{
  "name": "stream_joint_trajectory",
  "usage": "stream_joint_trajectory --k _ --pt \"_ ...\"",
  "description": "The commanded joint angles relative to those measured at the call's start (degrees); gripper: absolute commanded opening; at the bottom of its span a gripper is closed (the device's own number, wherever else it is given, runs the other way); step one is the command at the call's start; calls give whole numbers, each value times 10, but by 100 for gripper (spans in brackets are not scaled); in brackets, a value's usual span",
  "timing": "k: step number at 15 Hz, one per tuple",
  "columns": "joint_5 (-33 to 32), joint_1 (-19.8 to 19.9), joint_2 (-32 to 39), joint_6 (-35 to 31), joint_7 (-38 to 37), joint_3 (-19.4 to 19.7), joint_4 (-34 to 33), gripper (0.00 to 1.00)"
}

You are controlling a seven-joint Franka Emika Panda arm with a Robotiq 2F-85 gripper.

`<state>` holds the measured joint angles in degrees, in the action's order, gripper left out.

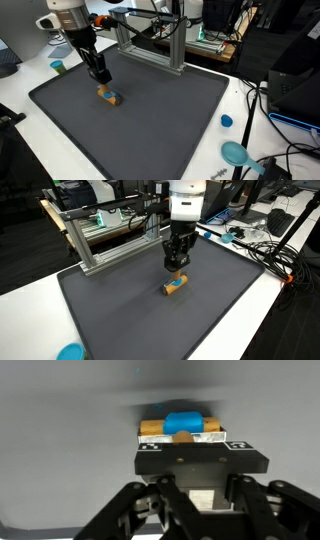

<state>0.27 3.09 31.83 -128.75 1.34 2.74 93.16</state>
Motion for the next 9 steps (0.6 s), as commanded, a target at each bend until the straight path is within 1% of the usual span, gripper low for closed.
stream_joint_trajectory --k 1,5,9 --pt "2 5 -12 -10 7 -5 33 22" --pt "-1 5 -31 29 8 -3 55 22" --pt "4 8 -30 63 16 -6 54 22"
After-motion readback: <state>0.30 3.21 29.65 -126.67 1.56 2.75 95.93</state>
